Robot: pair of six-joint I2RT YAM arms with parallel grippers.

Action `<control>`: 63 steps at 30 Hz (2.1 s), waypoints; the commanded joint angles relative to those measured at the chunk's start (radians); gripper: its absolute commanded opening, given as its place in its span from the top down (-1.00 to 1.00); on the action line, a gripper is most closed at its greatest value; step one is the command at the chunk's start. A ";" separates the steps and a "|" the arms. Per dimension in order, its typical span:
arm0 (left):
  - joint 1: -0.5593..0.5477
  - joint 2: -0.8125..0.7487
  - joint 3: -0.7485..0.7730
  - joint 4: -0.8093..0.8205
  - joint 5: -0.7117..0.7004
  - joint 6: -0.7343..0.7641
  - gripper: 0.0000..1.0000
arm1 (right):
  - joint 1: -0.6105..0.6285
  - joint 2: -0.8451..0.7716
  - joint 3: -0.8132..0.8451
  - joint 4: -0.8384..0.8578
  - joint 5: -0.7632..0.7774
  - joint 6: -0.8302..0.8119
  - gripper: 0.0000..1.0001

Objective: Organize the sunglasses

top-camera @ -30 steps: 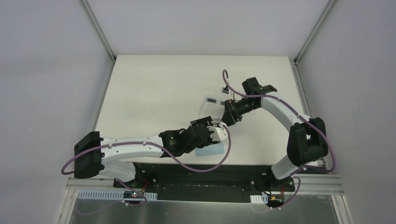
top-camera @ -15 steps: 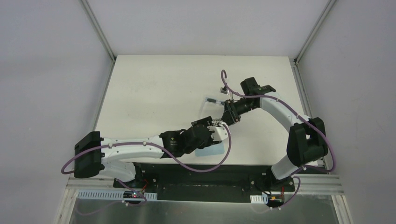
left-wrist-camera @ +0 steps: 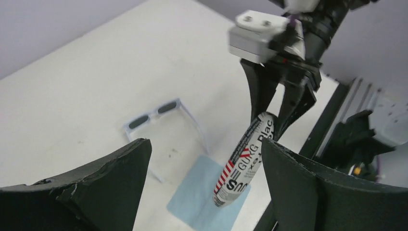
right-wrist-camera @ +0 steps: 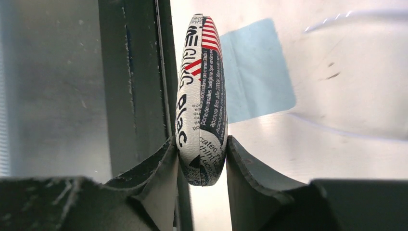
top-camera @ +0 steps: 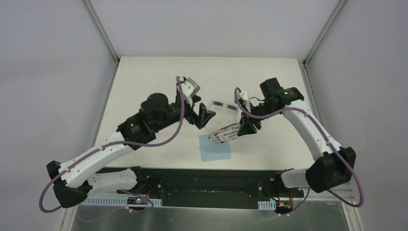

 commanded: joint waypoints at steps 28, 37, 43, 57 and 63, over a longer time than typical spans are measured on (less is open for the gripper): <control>0.127 0.361 -0.016 0.245 1.109 -0.328 0.02 | 0.019 -0.443 -0.019 0.087 -0.125 -0.498 0.30; 0.129 0.259 -0.126 0.284 0.905 -0.310 0.72 | 0.015 -0.456 -0.163 0.362 -0.075 -0.102 -0.47; 0.128 0.178 -0.254 0.348 0.602 -0.337 1.00 | 0.005 -0.437 -0.233 0.505 -0.054 0.239 -0.86; 0.125 0.105 -0.478 0.586 0.267 -0.451 1.00 | -0.123 -0.283 -0.291 0.696 -0.065 0.845 -0.94; 0.126 0.102 -0.491 0.559 0.236 -0.424 1.00 | -0.127 -0.240 -0.356 0.625 0.013 0.842 -0.88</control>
